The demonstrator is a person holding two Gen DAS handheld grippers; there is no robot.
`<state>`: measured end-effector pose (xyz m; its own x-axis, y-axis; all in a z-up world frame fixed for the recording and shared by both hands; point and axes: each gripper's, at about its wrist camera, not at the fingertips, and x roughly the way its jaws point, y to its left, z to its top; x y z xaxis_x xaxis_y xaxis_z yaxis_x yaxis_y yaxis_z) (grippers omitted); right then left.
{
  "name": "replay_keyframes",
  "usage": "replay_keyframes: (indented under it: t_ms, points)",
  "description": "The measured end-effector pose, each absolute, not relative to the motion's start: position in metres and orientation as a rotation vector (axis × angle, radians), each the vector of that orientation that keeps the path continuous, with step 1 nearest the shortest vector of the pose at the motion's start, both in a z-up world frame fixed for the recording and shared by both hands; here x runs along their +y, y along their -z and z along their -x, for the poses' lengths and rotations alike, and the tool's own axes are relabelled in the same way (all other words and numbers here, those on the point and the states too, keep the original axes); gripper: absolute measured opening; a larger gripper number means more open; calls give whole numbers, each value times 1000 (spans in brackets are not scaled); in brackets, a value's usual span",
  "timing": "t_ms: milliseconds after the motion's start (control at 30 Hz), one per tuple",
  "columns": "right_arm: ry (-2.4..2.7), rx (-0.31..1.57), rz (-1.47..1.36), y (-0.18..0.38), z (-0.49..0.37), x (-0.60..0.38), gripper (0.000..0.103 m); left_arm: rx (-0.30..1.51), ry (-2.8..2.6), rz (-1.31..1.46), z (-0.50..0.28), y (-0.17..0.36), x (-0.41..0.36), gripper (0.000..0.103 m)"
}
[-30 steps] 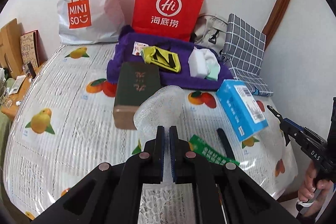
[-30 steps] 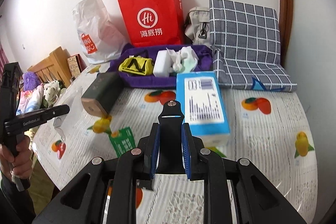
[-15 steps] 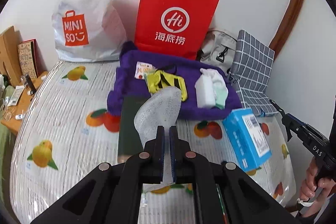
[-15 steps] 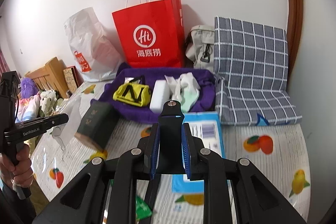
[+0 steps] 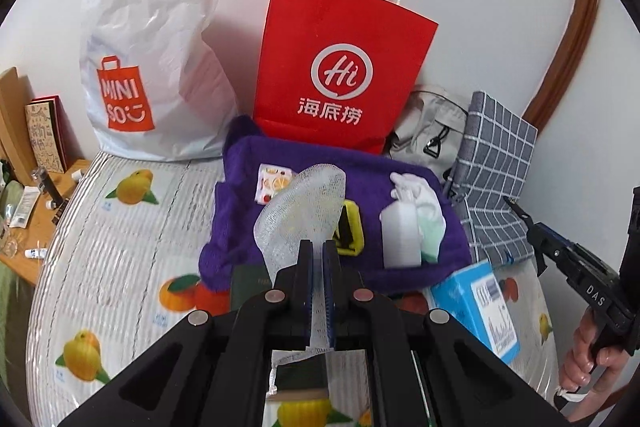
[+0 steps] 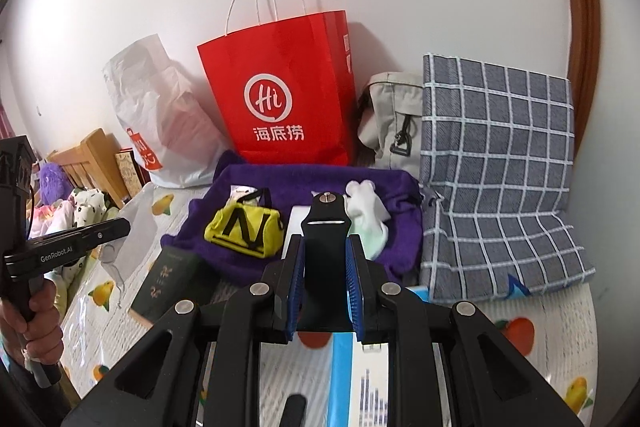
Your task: Organize soft objects
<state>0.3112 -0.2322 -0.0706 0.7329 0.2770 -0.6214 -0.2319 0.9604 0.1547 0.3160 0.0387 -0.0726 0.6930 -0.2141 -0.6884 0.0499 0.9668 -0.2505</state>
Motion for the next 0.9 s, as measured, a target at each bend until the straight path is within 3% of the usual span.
replay_keyframes:
  t_ms: [500, 900]
  points:
    - [-302, 688, -93, 69, -380, -228, 21, 785, 121, 273, -381, 67, 44, 5]
    - [-298, 775, -126, 107, -421, -232, 21, 803, 122, 317, -430, 93, 43, 5]
